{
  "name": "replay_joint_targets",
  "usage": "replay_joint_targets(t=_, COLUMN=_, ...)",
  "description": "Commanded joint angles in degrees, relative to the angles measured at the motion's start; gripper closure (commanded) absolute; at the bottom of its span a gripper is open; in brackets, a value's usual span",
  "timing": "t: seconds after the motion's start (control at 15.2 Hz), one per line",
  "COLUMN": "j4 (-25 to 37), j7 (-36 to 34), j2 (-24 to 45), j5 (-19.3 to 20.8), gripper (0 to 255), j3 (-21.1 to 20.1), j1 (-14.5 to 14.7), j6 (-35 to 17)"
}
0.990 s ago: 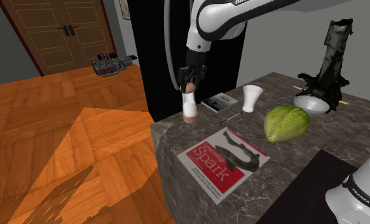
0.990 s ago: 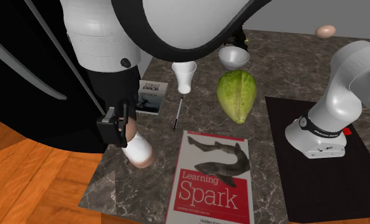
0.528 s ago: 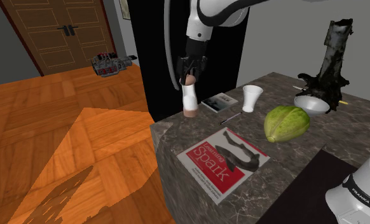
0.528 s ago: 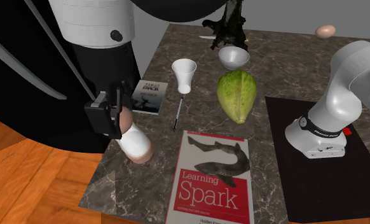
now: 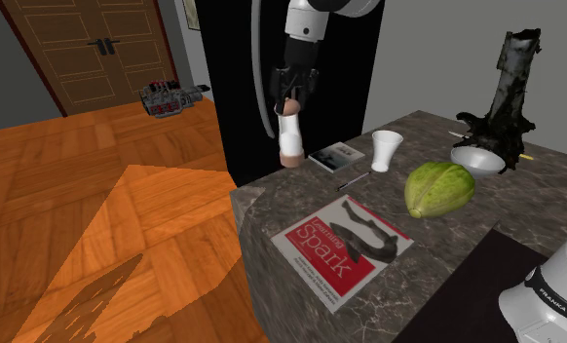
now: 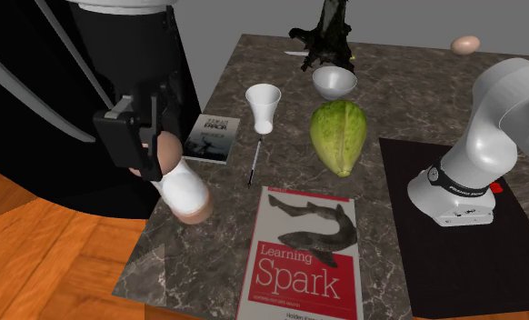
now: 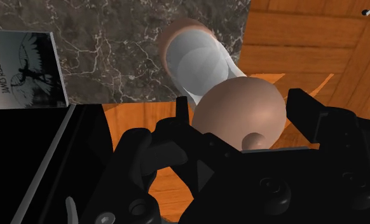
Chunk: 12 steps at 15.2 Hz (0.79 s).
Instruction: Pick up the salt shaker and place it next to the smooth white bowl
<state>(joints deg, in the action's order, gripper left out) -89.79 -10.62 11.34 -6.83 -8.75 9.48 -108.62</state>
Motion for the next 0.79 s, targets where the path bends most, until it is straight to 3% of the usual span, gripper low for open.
replay_joint_targets(t=0.0, j4=1.6, j7=-0.3, j2=0.0, j5=0.1, gripper=255, j3=0.0, j1=0.1, j6=1.5)
replay_joint_targets(t=0.73, j4=12.2, j7=-1.5, j2=1.6, j5=0.6, gripper=255, j3=-0.1, j1=0.2, j6=10.5)
